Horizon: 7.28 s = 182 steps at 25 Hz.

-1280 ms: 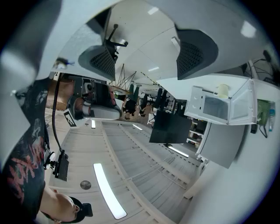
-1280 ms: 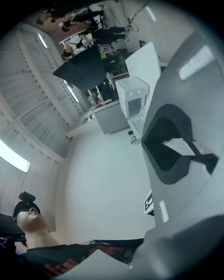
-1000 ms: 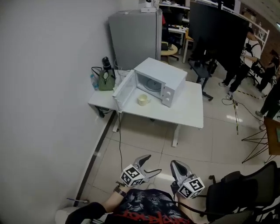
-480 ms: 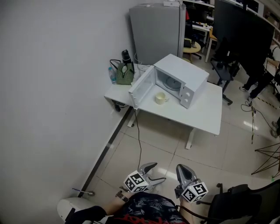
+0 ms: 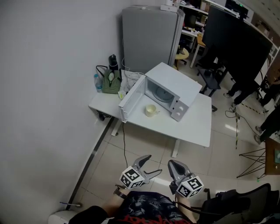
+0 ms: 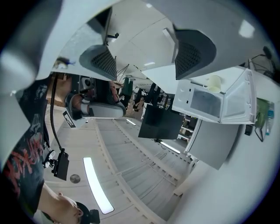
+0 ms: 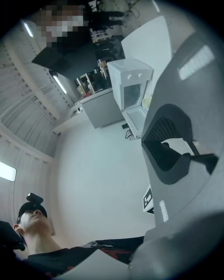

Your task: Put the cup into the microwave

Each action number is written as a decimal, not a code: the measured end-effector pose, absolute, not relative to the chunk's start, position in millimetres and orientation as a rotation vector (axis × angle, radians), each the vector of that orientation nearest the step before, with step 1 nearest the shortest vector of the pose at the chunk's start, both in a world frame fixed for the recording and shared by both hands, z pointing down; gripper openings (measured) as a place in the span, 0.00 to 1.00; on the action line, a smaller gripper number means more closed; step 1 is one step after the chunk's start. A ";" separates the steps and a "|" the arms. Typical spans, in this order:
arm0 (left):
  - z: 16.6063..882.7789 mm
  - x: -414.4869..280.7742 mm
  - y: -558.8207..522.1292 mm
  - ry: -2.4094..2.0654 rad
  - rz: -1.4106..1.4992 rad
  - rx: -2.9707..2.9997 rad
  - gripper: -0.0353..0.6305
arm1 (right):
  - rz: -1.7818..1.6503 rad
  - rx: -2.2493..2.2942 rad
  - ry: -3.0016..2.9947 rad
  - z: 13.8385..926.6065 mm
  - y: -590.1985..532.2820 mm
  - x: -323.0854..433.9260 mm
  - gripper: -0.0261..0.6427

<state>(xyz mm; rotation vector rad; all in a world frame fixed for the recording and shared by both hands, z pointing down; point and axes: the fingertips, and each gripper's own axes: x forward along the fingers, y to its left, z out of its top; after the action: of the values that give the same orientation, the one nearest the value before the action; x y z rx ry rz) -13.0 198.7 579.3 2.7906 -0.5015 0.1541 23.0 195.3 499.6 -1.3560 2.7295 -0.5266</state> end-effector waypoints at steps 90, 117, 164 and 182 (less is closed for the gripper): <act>800.0 12.8 -289.1 -0.723 0.546 2.492 0.72 | -0.742 -1.802 2.411 548.7 -226.2 144.9 0.04; 791.1 112.0 -472.4 -0.761 0.611 2.645 0.72 | -0.695 -2.169 2.091 538.6 -176.3 200.3 0.04; 761.7 62.7 -367.0 -0.685 0.642 2.635 0.48 | -0.742 -1.872 2.275 538.6 -148.9 179.3 0.04; 625.0 63.1 -157.1 -0.361 0.253 2.652 0.06 | -0.747 -1.443 2.458 553.7 -119.4 141.9 0.04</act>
<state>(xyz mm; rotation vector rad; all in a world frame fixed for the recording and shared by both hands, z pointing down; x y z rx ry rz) 63.1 -157.1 625.0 2.6518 -0.3610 0.2530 141.9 -119.4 553.7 -1.4430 2.4579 -0.7468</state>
